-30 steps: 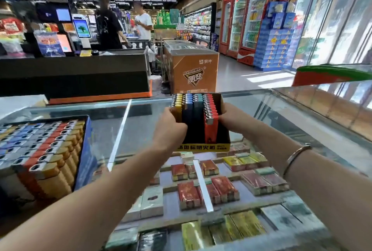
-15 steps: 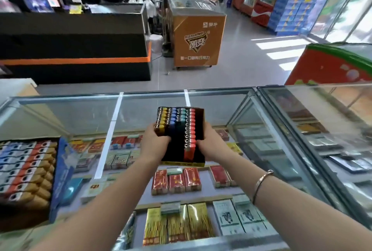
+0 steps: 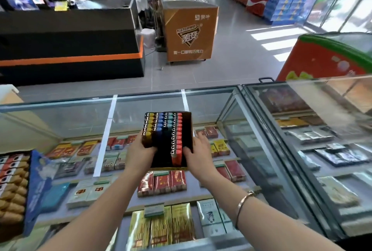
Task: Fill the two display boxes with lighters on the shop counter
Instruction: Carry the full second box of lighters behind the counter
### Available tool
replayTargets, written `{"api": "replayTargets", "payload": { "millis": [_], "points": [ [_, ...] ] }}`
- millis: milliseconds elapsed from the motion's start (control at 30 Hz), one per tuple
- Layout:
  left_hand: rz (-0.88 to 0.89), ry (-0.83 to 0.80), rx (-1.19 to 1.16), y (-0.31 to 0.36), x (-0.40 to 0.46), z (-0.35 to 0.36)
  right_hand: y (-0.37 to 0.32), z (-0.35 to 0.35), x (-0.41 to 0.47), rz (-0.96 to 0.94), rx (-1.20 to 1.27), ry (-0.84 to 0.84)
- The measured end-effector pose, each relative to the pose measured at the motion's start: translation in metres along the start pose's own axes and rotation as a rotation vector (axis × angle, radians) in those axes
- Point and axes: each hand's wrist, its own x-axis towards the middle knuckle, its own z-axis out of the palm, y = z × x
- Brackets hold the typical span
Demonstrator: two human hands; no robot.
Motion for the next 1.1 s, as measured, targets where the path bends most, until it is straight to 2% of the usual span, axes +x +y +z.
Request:
{"api": "replayTargets", "payload": {
  "millis": [133,367,500,600,867,1000,1100],
  "points": [
    [0.046,-0.094,-0.058,0.005,-0.010,0.014,-0.005,-0.012,-0.013,0.045,0.382,0.162],
    [0.146,-0.285,-0.247,0.019,-0.030,0.035,0.000,-0.031,-0.052,0.221,0.685,0.391],
    [0.147,-0.456,-0.311,0.035,-0.049,0.050,0.009,-0.056,-0.085,0.226,0.825,0.576],
    [0.144,-0.625,-0.262,0.047,-0.069,0.074,0.022,-0.077,-0.117,0.253,0.877,0.695],
    [0.283,-0.980,-0.122,0.073,-0.167,0.168,0.081,-0.137,-0.229,0.326,1.038,1.087],
    [0.277,-1.194,-0.078,0.079,-0.240,0.221,0.126,-0.171,-0.295,0.349,0.991,1.270],
    [0.274,-1.308,-0.061,0.082,-0.276,0.252,0.150,-0.187,-0.330,0.380,0.940,1.311]
  ]
}}
